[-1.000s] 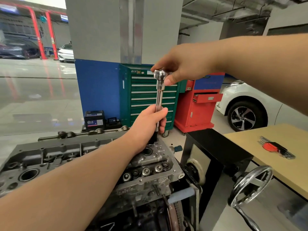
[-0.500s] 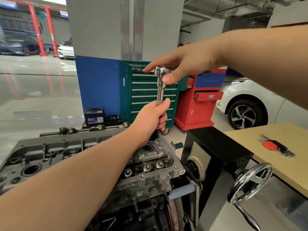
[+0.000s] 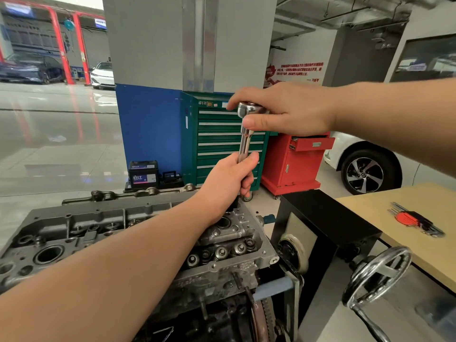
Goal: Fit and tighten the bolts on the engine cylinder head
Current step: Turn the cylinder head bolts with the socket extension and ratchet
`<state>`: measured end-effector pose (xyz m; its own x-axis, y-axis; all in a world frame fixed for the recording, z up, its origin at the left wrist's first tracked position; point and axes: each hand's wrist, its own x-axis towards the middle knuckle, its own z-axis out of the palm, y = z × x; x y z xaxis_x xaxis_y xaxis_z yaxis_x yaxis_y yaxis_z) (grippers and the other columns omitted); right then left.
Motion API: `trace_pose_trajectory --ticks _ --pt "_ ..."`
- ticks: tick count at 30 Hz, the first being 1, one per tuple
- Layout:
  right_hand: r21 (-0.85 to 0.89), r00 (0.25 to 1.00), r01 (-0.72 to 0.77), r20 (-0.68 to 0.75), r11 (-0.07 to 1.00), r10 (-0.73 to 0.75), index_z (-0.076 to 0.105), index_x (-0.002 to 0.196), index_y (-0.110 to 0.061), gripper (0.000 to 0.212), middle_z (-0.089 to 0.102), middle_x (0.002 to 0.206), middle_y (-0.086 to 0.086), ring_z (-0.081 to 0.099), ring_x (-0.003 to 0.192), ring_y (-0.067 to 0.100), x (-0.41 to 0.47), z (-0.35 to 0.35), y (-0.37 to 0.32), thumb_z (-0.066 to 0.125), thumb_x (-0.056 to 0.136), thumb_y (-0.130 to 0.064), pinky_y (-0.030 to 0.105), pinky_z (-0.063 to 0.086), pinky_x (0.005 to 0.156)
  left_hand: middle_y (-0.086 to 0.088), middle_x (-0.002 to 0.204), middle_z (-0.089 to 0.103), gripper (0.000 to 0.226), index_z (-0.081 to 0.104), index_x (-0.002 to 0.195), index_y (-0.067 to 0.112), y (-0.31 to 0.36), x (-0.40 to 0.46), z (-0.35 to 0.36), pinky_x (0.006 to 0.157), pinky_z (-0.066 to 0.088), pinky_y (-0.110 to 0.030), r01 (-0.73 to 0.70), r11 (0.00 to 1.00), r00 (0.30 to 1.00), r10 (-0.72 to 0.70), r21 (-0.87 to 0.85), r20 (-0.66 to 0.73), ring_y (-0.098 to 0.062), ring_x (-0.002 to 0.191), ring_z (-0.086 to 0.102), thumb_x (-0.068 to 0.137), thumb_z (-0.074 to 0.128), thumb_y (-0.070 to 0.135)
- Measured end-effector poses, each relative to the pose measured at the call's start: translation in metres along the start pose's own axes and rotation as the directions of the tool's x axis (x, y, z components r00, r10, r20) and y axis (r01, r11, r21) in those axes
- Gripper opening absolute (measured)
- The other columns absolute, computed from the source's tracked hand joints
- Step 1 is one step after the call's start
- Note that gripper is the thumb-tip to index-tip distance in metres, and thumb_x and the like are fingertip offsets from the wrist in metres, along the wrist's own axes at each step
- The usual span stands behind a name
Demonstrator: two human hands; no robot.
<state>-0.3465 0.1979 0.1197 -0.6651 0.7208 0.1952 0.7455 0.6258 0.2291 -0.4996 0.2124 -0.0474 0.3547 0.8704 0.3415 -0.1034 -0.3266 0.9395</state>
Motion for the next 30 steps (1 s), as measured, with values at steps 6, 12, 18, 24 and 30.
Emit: trace_pose_trajectory --ticks 6,12,18,24,30 --pt "-0.095 0.977 -0.041 -0.211 0.995 0.02 0.052 0.113 -0.022 0.041 0.047 0.064 -0.01 0.047 0.059 0.013 0.005 0.017 -0.009 0.034 0.106 -0.057 0.033 0.027 0.056 -0.005 0.066 0.048 0.033 0.049 0.085 0.017 -0.003 -0.001 -0.002 0.067 0.052 -0.036 -0.007 1.0 1.0 0.007 0.017 -0.009 -0.021 0.061 0.046 0.108 0.053 0.041" --pt "-0.247 0.934 -0.276 -0.296 0.929 0.199 0.054 0.094 -0.023 0.062 0.043 0.069 -0.006 0.052 0.073 0.03 0.016 0.022 -0.022 0.021 0.097 -0.075 0.033 0.025 0.054 -0.003 0.063 0.048 0.034 0.049 0.083 0.017 -0.001 -0.001 -0.003 0.063 0.051 -0.034 0.006 1.0 1.0 -0.006 -0.003 -0.011 -0.02 0.057 0.044 0.108 0.053 0.039" --pt "-0.224 0.921 -0.339 -0.279 0.914 0.274 0.053 0.089 -0.026 0.06 0.048 0.072 -0.004 0.051 0.071 0.026 0.018 0.021 -0.023 0.023 0.096 -0.077 0.035 0.033 0.06 -0.004 0.063 0.047 0.033 0.048 0.083 0.017 0.0 0.0 -0.001 0.06 0.051 -0.031 0.017 1.0 1.0 -0.017 -0.003 -0.014 -0.018 0.056 0.044 0.108 0.054 0.038" --pt "0.168 0.978 -0.207 0.047 0.964 0.202 0.06 0.119 -0.035 0.043 0.065 0.103 -0.011 0.059 0.097 0.008 0.012 -0.002 -0.012 0.044 0.098 -0.068 0.025 0.041 0.075 -0.004 0.066 0.049 0.032 0.048 0.087 0.015 0.003 0.0 -0.001 0.069 0.051 -0.039 0.028 0.999 0.999 -0.028 0.024 -0.025 -0.023 0.062 0.046 0.108 0.053 0.039" --pt "0.259 0.979 -0.157 0.166 0.953 0.116 0.045 0.145 -0.047 0.055 0.058 0.123 -0.02 0.055 0.111 -0.001 0.016 -0.005 0.005 0.063 0.094 -0.057 0.019 0.038 0.089 -0.008 0.075 0.052 0.03 0.049 0.095 0.013 0.007 -0.002 -0.002 0.073 0.051 -0.04 0.035 0.999 0.999 -0.034 0.041 -0.009 -0.025 0.07 0.048 0.11 0.049 0.038"
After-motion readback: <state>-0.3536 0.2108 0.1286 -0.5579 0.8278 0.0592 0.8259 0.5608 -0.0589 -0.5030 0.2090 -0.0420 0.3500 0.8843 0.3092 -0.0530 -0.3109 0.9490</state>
